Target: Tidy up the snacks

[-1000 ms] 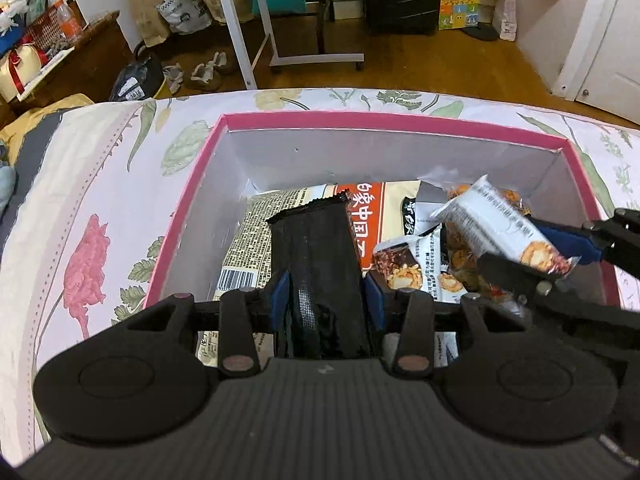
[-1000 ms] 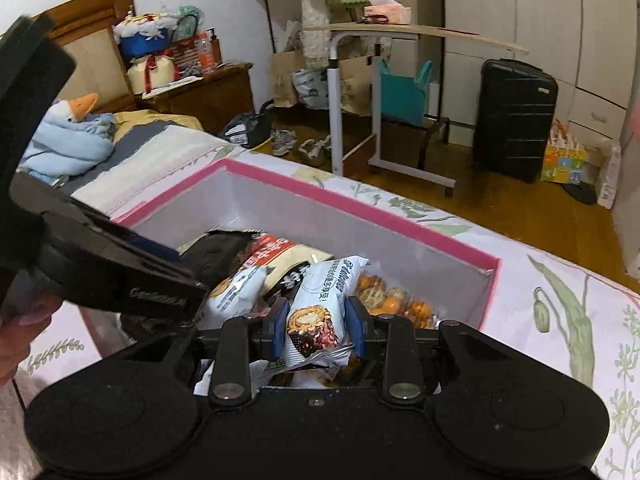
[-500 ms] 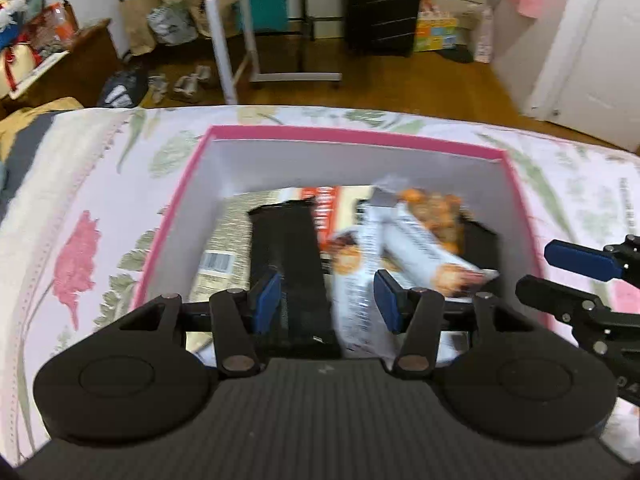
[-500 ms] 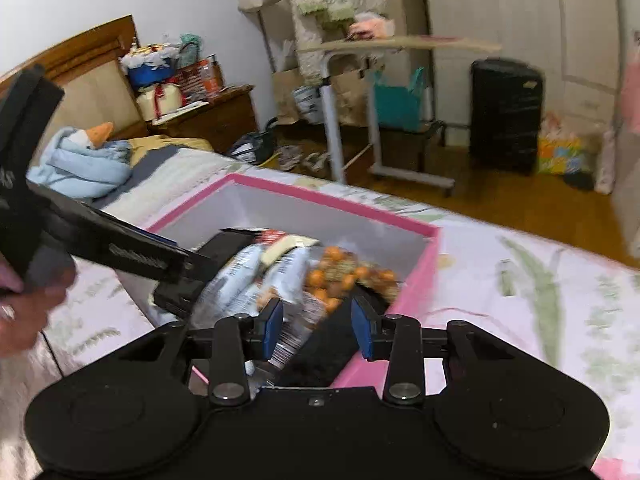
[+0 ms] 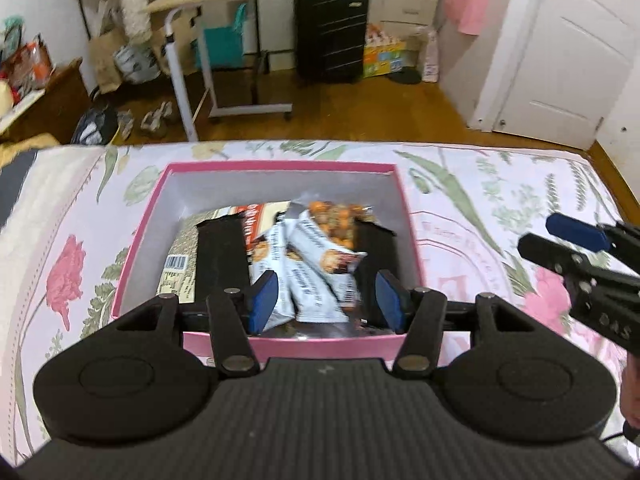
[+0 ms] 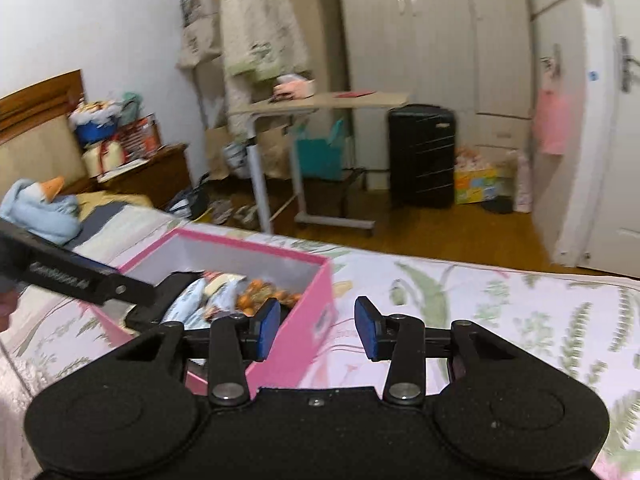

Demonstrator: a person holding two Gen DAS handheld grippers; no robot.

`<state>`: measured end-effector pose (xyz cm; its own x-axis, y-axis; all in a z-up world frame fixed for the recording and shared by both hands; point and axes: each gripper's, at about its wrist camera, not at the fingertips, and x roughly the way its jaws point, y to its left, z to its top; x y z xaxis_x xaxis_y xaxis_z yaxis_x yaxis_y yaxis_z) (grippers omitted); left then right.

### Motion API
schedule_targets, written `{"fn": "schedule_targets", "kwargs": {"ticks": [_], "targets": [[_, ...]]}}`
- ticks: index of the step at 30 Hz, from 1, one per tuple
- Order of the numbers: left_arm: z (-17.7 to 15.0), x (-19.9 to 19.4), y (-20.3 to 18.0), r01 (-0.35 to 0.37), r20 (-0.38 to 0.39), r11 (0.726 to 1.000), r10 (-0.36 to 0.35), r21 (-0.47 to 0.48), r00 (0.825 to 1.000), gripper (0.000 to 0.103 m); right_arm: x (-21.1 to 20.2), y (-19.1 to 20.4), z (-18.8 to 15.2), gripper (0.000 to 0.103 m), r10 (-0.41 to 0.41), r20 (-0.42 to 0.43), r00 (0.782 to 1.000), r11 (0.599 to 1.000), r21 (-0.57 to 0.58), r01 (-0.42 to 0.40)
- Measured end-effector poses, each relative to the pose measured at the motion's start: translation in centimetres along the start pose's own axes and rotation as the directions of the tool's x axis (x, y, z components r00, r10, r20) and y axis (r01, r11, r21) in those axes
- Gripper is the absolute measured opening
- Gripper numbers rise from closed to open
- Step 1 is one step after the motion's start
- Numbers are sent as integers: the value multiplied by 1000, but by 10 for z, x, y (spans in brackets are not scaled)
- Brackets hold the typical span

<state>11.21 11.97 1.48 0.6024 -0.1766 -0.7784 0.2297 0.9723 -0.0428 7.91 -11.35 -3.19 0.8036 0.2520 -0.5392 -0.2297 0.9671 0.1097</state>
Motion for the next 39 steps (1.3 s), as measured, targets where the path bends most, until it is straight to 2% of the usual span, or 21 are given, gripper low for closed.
{"fn": "schedule_targets", "kwargs": {"ticks": [3,7,9,13,21,31,36,39], "targets": [[-5,-18,-15,12,19,1000,-13,26,1000,55,-16,-3,3,50,-30,4,1000,1000,7,30],[-11,-41,-31,13,49,999,-15,37,999,56,-40,-8,5,52,-129,56,990,990,59,126],[-14,-51,-35,16,60,999,-18,35,998,56,-49,-12,6,52,-151,67,986,985,91,145],[-22,-66,-44,17,81,1000,-20,26,996,56,-68,-13,3,55,-165,79,983,981,115,155],[-41,-86,-52,26,131,1000,-27,6,991,57,-91,-5,-6,61,-177,44,983,981,85,173],[-73,-92,-57,-11,180,1000,11,-5,984,65,-98,3,-29,66,-204,-19,979,977,56,205],[-84,-91,-56,-28,220,1000,30,-12,975,77,-101,4,-39,89,-204,-21,979,978,42,204],[-91,-86,-56,-40,214,999,43,-14,976,85,-99,6,-44,96,-249,-48,967,967,40,251]]}}
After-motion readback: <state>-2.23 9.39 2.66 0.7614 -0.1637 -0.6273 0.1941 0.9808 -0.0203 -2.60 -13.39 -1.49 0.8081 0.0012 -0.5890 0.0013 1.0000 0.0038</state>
